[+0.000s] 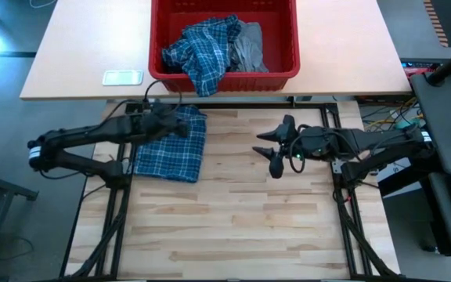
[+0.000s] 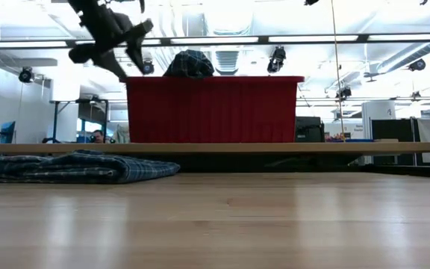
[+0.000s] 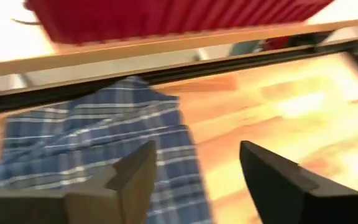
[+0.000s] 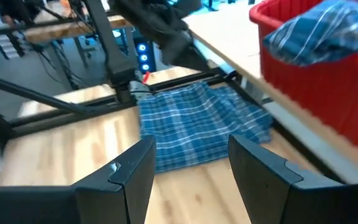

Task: Fold Laundry from Bin
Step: Fold the blue patterned long sleeve shirt

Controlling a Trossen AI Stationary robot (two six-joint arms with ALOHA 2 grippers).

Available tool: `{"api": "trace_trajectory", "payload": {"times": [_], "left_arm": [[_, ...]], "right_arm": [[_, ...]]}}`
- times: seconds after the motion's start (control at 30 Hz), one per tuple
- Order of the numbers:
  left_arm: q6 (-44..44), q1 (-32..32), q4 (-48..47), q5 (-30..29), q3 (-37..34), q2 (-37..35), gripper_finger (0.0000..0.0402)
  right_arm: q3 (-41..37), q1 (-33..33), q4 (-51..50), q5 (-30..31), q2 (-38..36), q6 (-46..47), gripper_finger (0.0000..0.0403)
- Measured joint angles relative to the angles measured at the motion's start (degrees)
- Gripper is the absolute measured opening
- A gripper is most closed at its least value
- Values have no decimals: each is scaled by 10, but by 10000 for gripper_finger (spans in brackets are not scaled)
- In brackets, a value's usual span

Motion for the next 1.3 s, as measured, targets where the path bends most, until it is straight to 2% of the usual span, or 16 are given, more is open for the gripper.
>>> {"api": "trace_trajectory", "payload": {"times": [0.1,0.23,0.33,0.4,0.5,0.6,0.7,0.9,1.1,1.2,1.3], "left_arm": [[-1,-26,45,-27,7,-7,265],[122,-44,191,-96,8,5,319],[190,-41,291,-102,8,27,339],[199,-36,303,-112,21,41,342],[212,-36,277,-144,63,60,340],[247,-34,241,-151,116,86,336],[257,-16,168,-150,169,128,334],[211,11,50,-151,252,204,334],[160,38,-25,-148,279,247,325],[131,65,-51,-111,276,254,301],[132,89,-51,-72,274,262,259]], "right_arm": [[0,-13,0,-1,0,-42,194],[0,-32,0,-1,0,-92,210],[0,-43,0,0,0,-113,238],[0,-47,0,6,0,-116,260],[0,-48,0,9,0,-116,288],[0,-48,0,9,0,-124,306],[2,-53,0,11,0,-132,312],[2,-56,0,25,0,-121,313],[2,-56,-4,24,-1,-100,313],[2,-56,-11,24,-1,-85,313],[2,-56,-23,24,-1,-75,313]]}}
